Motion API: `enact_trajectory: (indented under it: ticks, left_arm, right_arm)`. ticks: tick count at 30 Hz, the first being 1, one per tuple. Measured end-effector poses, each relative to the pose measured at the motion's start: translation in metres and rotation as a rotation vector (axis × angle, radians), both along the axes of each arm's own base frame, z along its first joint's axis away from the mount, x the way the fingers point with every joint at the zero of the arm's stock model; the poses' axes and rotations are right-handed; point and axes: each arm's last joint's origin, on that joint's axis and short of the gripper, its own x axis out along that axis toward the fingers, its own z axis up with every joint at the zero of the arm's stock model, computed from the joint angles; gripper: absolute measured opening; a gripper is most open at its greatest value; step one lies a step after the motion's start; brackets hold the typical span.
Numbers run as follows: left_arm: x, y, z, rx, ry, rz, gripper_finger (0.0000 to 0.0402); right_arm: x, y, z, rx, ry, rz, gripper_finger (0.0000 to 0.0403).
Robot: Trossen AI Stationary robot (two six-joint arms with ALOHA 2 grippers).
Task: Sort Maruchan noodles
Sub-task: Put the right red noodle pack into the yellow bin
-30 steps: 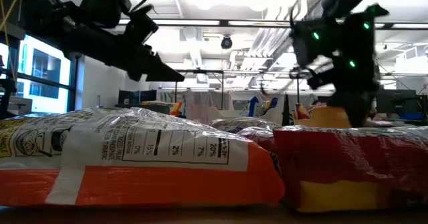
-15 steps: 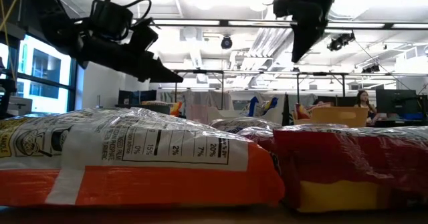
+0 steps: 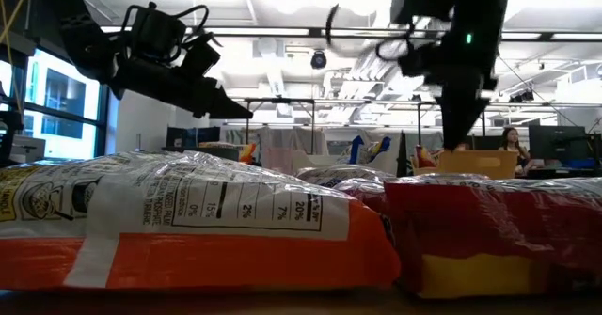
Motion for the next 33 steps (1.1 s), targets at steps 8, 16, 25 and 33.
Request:
enact_trajectory:
  ticks: [8, 16, 25, 33]
  left_arm:
    - [0.002, 0.001, 0.004, 0.036, -0.015, -0.008, 0.0]
    - [0.003, 0.001, 0.005, 0.038, -0.019, -0.012, 0.0]
    - [0.003, 0.001, 0.005, 0.039, -0.016, -0.012, 0.0]
    - [0.005, -0.004, 0.005, 0.051, -0.018, -0.128, 0.0012]
  right_arm:
    - [0.023, 0.002, -0.046, -0.096, 0.182, 0.045, 0.0192]
    - [0.029, -0.01, -0.064, -0.092, 0.297, 0.092, 0.0117]
    - [0.04, -0.016, -0.029, -0.064, 0.22, 0.181, 0.0008]
    - [0.035, -0.039, 0.034, 0.087, -0.114, 0.241, 0.0001]
